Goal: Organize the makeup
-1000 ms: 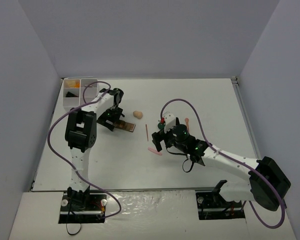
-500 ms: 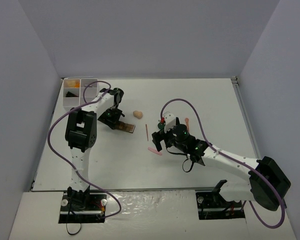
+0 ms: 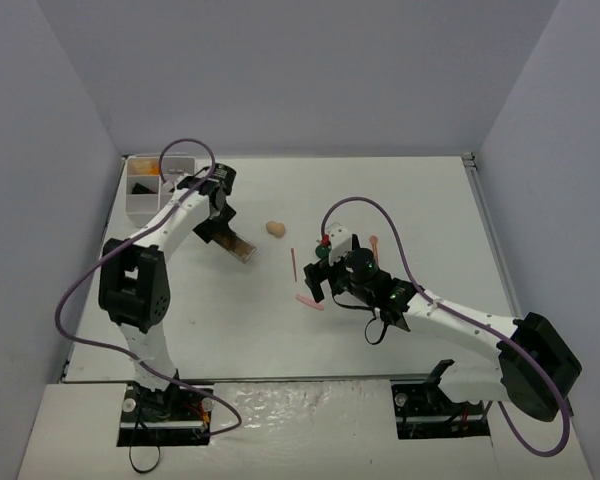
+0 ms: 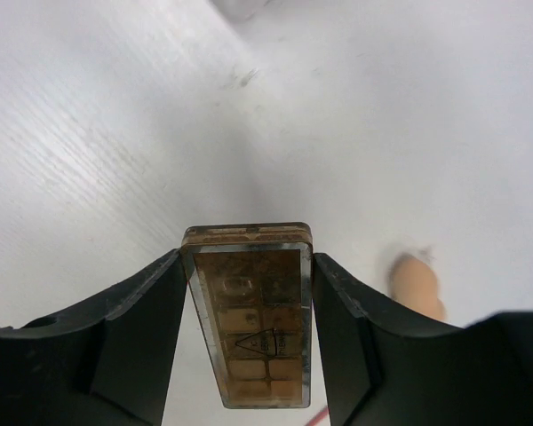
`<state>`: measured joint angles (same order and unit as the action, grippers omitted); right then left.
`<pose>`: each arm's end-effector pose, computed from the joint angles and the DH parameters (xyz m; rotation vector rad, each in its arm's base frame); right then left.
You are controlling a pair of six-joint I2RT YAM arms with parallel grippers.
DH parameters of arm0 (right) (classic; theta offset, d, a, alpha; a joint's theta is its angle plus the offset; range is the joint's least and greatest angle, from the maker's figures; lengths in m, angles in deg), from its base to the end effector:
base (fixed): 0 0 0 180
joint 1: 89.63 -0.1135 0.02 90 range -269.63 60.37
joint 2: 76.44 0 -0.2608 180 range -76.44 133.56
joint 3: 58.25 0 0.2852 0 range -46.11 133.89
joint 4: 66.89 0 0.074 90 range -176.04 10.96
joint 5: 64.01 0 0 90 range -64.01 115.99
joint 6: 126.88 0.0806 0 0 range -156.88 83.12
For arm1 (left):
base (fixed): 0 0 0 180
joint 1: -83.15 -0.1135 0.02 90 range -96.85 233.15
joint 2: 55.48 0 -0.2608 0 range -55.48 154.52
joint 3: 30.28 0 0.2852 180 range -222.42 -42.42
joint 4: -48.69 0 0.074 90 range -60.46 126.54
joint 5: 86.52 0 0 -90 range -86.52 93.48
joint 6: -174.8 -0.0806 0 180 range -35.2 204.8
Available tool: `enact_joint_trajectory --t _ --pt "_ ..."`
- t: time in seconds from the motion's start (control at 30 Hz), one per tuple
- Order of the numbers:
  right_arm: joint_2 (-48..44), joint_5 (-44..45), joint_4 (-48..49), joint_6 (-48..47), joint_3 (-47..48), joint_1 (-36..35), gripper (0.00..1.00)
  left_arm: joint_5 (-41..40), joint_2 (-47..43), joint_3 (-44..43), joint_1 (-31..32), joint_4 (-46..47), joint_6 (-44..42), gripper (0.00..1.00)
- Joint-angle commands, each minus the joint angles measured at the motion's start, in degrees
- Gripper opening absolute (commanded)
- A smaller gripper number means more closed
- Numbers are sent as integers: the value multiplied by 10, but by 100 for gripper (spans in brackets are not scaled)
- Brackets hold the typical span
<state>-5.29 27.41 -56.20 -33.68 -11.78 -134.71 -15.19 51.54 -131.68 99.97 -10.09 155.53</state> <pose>0.2449 0.2428 0.2039 -0.6453 1.7367 0.5711 0.4336 -0.1041 0.1993 -1.2635 2.2707 -0.0999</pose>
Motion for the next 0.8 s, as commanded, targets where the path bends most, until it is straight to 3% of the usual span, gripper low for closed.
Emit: enact_joint_trajectory --t 0.0,0.17,0.3,0.53,0.77 --pt "-12 21 23 0 32 -5 99 -51 -144 15 1 114 -158 13" --pt "-9 25 24 -1 32 -8 99 -45 -229 46 -2 261 -365 10" --pt "0 23 20 -1 36 -9 99 0 -252 52 -36 375 -466 8" --pt "-9 13 25 -4 32 -11 100 96 -203 51 -113 605 -545 8" --pt "-24 -15 37 -12 24 -13 100 150 -126 27 -154 743 -596 9"
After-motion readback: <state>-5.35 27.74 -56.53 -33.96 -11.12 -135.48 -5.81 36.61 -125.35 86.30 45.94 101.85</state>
